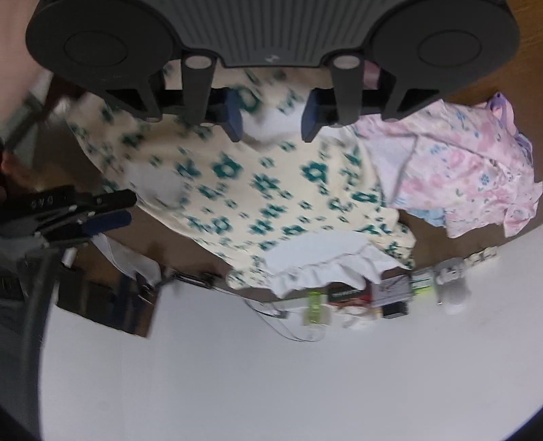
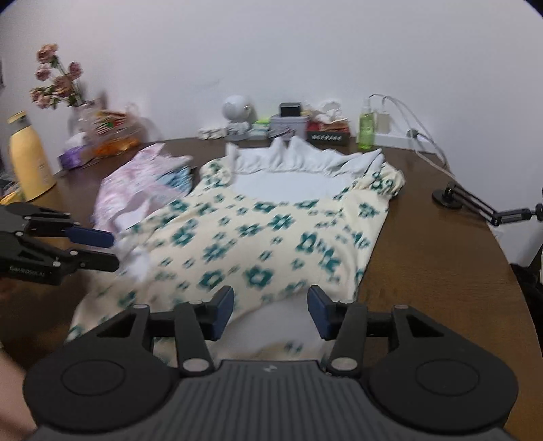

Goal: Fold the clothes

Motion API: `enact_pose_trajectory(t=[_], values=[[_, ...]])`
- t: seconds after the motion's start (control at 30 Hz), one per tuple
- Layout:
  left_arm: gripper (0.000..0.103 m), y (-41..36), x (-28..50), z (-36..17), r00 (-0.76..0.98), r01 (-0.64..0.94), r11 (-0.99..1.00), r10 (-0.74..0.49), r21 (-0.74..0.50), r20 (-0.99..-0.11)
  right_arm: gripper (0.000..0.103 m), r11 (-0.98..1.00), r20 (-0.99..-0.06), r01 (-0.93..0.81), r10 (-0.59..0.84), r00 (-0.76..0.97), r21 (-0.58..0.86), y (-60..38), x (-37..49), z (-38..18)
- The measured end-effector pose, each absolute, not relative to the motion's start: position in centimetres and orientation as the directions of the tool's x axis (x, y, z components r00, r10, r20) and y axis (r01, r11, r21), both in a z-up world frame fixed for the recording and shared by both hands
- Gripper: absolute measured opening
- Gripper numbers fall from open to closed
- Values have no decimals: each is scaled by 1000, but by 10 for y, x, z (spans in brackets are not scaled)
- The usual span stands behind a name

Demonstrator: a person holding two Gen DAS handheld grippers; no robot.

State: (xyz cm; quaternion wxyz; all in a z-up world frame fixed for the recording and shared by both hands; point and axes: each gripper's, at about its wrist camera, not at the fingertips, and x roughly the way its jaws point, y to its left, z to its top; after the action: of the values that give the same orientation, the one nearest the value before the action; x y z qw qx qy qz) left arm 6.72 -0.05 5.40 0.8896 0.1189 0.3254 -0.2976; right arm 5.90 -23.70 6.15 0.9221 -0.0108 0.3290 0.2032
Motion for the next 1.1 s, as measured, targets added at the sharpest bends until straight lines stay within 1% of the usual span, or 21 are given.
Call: enact_pose_trajectory(t=[0.07,0.13,0.17,0.2,0.23,0.27,0.37,0.53,0.77,0.9,0.93,0.97,1.0,1.03,1.1], values=[[28,-9,56,47,609,619,781,-411,83,-679,41,899,-620,-423,397,677,113,-232,45,63],[27,-14,50,36,601,620,776,-375,116,-706,37,901,-644,-425,377,666,88,-226,38,58],[27,-14,48,31,603,615,779,-363,125,-710,32,907,-660,-411,361,659,86,-226,37,54],[26,-14,46,26,606,610,781,-350,134,-714,29,915,-677,-395,344,650,86,-227,37,48],[26,-14,44,25,606,604,786,-346,132,-716,23,922,-698,-379,322,640,78,-227,37,41],[26,-13,42,24,607,598,792,-345,125,-716,20,929,-719,-364,299,628,68,-227,37,34],[26,-12,35,23,616,593,795,-344,130,-708,19,937,-720,-349,258,644,24,-228,28,21],[26,-18,32,22,609,613,782,-371,119,-701,19,956,-716,-292,206,667,3,-245,23,18],[26,-54,30,19,588,676,724,-417,137,-693,26,981,-712,-196,129,690,-13,-285,23,12],[26,-68,15,17,609,674,718,-406,174,-681,28,992,-698,-128,94,710,4,-303,19,7],[29,-69,12,17,612,672,719,-402,180,-681,28,993,-693,-120,88,715,2,-304,17,6],[34,-68,9,18,615,669,721,-398,182,-681,29,994,-685,-113,90,723,11,-303,12,7],[41,-65,7,20,622,655,734,-391,178,-678,29,994,-675,-106,93,732,22,-303,7,8],[45,-61,7,22,632,635,754,-381,170,-674,29,992,-657,-122,121,745,44,-301,-1,12],[58,-50,7,29,644,598,791,-378,129,-665,33,979,-619,-190,198,760,79,-292,-16,22]])
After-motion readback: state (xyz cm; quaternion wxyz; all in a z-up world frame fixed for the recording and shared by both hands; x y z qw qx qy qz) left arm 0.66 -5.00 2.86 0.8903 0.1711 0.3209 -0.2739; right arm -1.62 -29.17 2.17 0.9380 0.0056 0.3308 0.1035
